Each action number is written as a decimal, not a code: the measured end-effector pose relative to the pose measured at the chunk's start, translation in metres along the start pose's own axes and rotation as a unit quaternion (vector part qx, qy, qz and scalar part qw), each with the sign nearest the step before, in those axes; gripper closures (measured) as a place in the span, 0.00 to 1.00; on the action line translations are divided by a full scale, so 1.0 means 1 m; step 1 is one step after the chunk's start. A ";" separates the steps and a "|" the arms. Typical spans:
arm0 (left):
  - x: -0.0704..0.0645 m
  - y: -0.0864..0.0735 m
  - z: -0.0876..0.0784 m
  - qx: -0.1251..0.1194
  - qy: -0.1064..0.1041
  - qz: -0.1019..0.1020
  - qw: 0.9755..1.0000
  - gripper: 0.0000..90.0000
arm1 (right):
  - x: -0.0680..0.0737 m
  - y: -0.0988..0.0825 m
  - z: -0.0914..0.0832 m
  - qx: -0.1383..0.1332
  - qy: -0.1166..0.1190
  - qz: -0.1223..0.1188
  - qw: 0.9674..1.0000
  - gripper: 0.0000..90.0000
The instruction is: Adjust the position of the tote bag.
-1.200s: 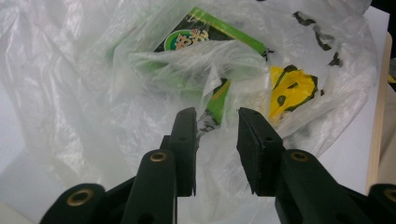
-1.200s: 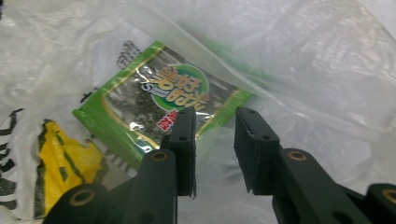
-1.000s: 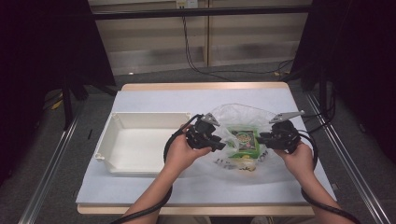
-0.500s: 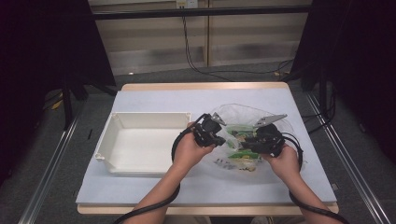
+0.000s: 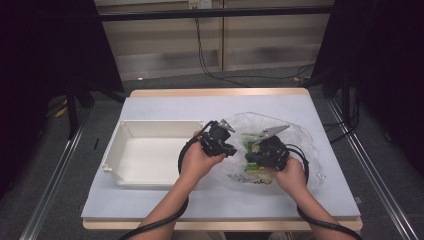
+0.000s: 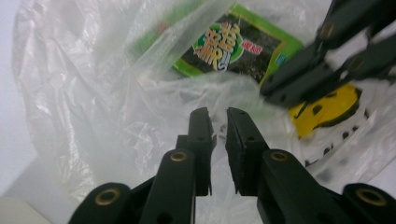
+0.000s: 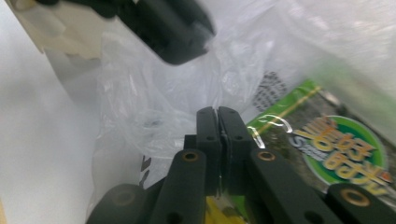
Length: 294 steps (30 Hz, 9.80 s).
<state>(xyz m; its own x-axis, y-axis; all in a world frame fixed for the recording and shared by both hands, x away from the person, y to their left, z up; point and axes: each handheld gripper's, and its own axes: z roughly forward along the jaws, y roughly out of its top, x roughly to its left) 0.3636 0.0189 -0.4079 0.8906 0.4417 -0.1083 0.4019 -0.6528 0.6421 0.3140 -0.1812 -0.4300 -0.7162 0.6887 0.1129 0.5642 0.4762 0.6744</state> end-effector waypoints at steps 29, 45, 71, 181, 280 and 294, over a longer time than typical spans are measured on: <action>-0.013 0.011 0.029 0.049 -0.017 0.003 0.999 1.00 | -0.017 -0.020 -0.016 -0.008 -0.013 0.034 0.999 0.85; -0.018 -0.008 0.020 0.058 -0.017 0.003 0.998 1.00 | 0.006 -0.054 -0.003 0.021 0.046 -0.012 0.999 0.75; -0.025 -0.033 0.022 0.088 -0.011 0.005 0.996 1.00 | -0.011 -0.063 -0.039 0.010 0.000 0.002 1.000 0.85; -0.041 -0.040 0.020 0.041 -0.039 -0.002 0.998 1.00 | -0.115 0.009 0.043 0.037 -0.075 0.121 0.989 1.00; -0.034 -0.003 0.043 -0.007 -0.015 -0.049 0.999 0.66 | -0.099 -0.036 -0.015 0.075 -0.053 0.072 0.993 0.57; -0.032 -0.005 0.043 -0.010 -0.014 -0.057 0.998 0.61 | -0.098 -0.035 -0.016 0.100 -0.003 0.062 0.993 0.99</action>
<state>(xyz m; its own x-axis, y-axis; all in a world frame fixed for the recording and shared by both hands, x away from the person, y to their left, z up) 0.3423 -0.0190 -0.4402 0.8450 0.4950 -0.2023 0.4966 -0.5863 0.6400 0.3577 -0.2738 -0.4533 -0.6344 0.7517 0.1803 0.7182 0.4870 0.4970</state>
